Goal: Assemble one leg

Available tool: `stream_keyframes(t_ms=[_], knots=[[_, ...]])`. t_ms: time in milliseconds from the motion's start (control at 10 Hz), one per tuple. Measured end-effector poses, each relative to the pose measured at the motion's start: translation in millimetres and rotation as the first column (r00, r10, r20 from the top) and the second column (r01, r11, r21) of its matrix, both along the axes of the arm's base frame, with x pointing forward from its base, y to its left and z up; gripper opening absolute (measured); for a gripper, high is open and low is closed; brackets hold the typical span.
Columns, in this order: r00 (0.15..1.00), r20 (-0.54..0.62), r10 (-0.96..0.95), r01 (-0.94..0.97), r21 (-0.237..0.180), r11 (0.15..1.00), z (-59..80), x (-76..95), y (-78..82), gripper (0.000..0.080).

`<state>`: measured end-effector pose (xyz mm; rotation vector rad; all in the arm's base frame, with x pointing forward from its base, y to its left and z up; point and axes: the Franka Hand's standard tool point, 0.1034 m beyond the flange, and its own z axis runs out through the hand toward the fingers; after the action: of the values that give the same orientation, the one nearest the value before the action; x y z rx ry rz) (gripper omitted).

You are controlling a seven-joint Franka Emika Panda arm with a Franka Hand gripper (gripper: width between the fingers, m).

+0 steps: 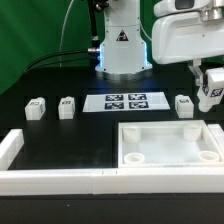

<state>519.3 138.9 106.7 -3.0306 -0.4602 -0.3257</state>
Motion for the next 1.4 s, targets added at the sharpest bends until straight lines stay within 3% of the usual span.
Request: stream_keyframes(t_ms=[200,600,800,1000,1100,1400], knots=[[1.0,0.008,0.03,-0.03,-0.014,0.999,1.7,20.0,-17.8,0.0294],[0.998,0.06,0.03,-0.03,-0.003,1.0,4.3,25.6,-18.2,0.0294],[0.974,0.225,0.033,-0.041,0.031,0.999,8.3,31.0,-18.3,0.0294],[0.928,0.371,0.04,-0.06,0.043,0.997,6.3,38.2,-30.4,0.0294],[0.941,0.335,0.04,-0.055,0.037,0.998,-2.4,41.3,-33.6,0.0294],[0.941,0.337,0.014,-0.031,0.044,0.999,15.0,84.8,-32.0,0.0294]])
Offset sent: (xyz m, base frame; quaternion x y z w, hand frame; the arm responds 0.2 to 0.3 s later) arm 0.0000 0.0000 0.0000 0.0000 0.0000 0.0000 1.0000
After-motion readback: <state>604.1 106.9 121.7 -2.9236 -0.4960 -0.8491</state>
